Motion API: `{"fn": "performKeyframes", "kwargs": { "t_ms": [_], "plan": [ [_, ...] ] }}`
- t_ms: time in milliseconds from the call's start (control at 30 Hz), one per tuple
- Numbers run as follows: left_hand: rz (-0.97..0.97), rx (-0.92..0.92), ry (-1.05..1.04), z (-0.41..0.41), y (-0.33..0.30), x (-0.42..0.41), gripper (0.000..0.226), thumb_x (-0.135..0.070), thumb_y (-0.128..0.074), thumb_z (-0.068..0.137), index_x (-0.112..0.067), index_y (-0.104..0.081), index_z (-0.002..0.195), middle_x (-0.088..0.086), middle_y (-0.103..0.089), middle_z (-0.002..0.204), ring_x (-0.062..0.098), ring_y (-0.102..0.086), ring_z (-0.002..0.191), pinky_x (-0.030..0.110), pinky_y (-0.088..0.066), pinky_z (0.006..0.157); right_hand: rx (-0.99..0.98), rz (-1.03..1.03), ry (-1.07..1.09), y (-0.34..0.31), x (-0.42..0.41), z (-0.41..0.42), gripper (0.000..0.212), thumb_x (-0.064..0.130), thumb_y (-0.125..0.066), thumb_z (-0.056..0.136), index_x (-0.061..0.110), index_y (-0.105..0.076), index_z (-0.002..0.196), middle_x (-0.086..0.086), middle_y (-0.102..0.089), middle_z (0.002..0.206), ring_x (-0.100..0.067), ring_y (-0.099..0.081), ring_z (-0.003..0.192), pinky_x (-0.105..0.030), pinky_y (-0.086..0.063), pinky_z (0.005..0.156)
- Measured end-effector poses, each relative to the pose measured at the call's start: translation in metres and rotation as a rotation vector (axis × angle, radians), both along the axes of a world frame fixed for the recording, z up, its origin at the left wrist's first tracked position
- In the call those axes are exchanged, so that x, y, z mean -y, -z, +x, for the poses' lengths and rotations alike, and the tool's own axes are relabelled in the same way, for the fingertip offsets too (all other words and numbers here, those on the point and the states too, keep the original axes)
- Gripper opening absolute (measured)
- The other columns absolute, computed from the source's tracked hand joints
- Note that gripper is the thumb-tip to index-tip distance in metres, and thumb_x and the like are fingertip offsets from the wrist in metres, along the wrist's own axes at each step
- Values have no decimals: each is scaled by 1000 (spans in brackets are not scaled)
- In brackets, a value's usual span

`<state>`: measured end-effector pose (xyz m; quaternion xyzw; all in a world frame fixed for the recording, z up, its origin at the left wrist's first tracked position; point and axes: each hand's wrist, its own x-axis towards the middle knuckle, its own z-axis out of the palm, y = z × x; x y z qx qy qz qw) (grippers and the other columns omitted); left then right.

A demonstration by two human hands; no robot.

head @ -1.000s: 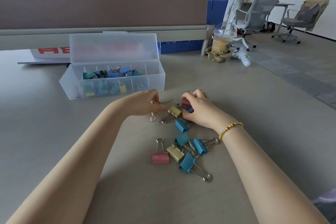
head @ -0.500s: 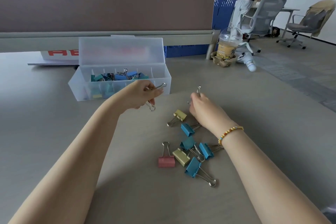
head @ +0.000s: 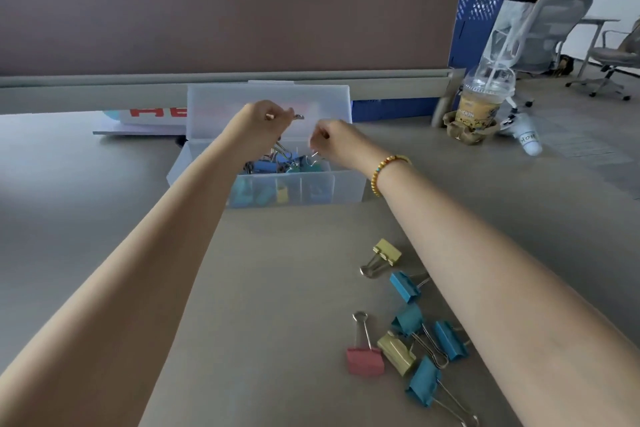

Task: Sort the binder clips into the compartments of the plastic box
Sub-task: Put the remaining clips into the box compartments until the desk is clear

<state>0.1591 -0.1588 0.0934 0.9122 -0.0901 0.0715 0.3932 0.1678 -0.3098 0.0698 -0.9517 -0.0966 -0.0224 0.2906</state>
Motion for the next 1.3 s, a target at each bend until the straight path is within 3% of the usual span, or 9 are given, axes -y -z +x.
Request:
{"fn": "performKeyframes", "kwargs": {
  "t_ms": [133, 367, 467, 633, 767, 867, 1000, 1200, 1300],
  "plan": [
    [56, -29, -13, 12, 0, -8, 40, -38, -40, 98, -6, -56, 116, 8, -59, 90, 13, -38, 49, 22, -30, 45, -117, -56, -15, 7, -5, 21, 12, 19, -37, 91, 12, -38, 101, -16, -61, 109, -28, -59, 95, -39, -48, 82],
    [63, -78, 7, 22, 11, -9, 41, -38, -42, 97, -5, -56, 115, 8, -59, 90, 15, -37, 47, 24, -28, 44, -234, -41, -70, 3, -2, 28, 30, 24, -40, 97, 15, -39, 125, 3, -56, 79, -14, -45, 65, -22, -37, 52],
    [57, -97, 3, 25, 12, -10, 41, -39, -42, 97, -5, -56, 116, 8, -59, 91, 14, -36, 45, 24, -27, 43, -290, -94, -98, -4, 2, 26, 43, 38, -44, 96, 22, -36, 136, -3, -55, 98, -12, -49, 65, -19, -41, 51],
    [42, -105, 15, 28, 12, -8, 37, -39, -44, 96, -8, -57, 112, 6, -60, 86, 13, -36, 46, 22, -28, 44, -141, -122, -36, 3, 3, 30, 68, 52, -49, 90, 14, -27, 143, 2, -55, 92, -11, -50, 71, -21, -34, 52],
    [91, -80, 25, 29, 13, -5, 30, -38, -43, 96, -11, -54, 91, 9, -59, 81, 17, -34, 49, 23, -27, 47, -160, -69, -1, 9, 7, 33, 54, 32, -47, 97, 9, -32, 143, -11, -55, 110, -15, -55, 73, -20, -42, 54],
    [110, -82, 18, 31, 13, -5, 32, -39, -43, 96, -10, -53, 85, 12, -56, 81, 19, -33, 51, 24, -26, 48, -103, -137, -21, 7, 12, 31, 48, 20, -51, 96, 9, -39, 141, -12, -51, 134, -23, -56, 110, -25, -42, 87],
    [101, -80, 36, 32, 12, -3, 35, -38, -44, 96, -7, -58, 90, 13, -55, 81, 17, -33, 49, 24, -27, 48, 54, -102, -59, 6, 15, 27, 34, 18, -54, 94, 10, -54, 127, -8, -51, 123, -17, -50, 101, -22, -36, 84],
    [121, -68, 44, 34, 13, -2, 31, -38, -47, 95, -10, -54, 85, 12, -53, 80, 19, -34, 52, 24, -27, 48, -42, -253, -198, 8, 4, 20, 32, 18, -52, 94, 18, -58, 126, -1, -51, 95, -18, -49, 87, -24, -38, 71],
    [143, -81, 61, 33, 14, 1, 32, -38, -49, 94, -7, -56, 88, 8, -49, 71, 17, -33, 51, 26, -26, 49, -72, -101, -127, 9, 10, 24, 28, 19, -48, 96, 11, -59, 119, -8, -61, 110, -23, -56, 100, -29, -45, 84]
  ]
}}
